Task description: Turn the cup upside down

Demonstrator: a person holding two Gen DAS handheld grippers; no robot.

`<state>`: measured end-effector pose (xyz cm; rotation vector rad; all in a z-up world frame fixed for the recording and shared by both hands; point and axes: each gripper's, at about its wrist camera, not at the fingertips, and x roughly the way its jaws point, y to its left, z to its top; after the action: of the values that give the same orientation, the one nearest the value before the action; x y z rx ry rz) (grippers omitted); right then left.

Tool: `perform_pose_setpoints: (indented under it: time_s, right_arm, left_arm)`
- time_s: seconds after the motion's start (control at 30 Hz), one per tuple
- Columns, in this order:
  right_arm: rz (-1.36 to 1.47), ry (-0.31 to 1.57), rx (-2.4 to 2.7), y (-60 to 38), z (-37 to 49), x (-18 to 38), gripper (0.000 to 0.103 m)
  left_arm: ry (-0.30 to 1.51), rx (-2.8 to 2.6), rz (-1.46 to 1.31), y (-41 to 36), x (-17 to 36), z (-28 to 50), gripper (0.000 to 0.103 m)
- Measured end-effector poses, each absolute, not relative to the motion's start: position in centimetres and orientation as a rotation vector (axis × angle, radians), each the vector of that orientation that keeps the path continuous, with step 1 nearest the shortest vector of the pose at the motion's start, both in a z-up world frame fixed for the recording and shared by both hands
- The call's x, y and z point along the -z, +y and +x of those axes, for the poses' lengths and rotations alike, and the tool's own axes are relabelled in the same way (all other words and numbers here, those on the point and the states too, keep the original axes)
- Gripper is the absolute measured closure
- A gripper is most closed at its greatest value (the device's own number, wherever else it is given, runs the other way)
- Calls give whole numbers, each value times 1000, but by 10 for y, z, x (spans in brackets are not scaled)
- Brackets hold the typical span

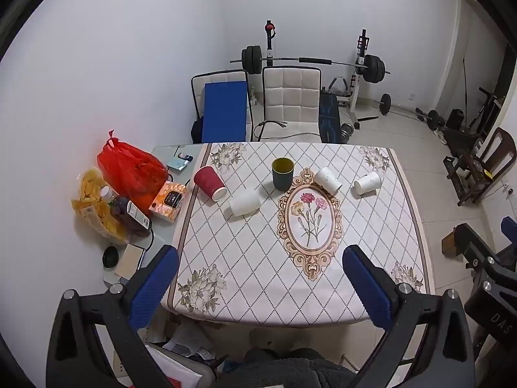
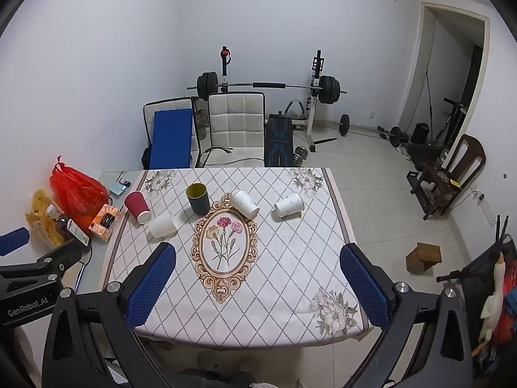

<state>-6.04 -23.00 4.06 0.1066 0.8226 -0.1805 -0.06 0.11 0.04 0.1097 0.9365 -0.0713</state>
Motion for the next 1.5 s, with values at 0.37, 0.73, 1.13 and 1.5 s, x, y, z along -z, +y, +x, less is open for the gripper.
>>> perform_pose_setpoints:
  time_s: [0.37, 0.73, 1.13, 1.5]
  right_arm:
    - [104, 828, 183, -227, -59, -46, 0]
    - [101, 826, 184, -227, -54, -43, 0]
    - [103, 824, 184, -228, -58, -43, 0]
    - [108, 814, 182, -227, -64, -46, 0]
  left_arm:
    - [935, 69, 109, -9, -4, 3, 0]
    - [932, 75, 97, -11, -5, 0, 0]
    - [933, 80, 92, -10, -6, 0, 0]
    - [927, 82, 85, -13, -8, -3, 0]
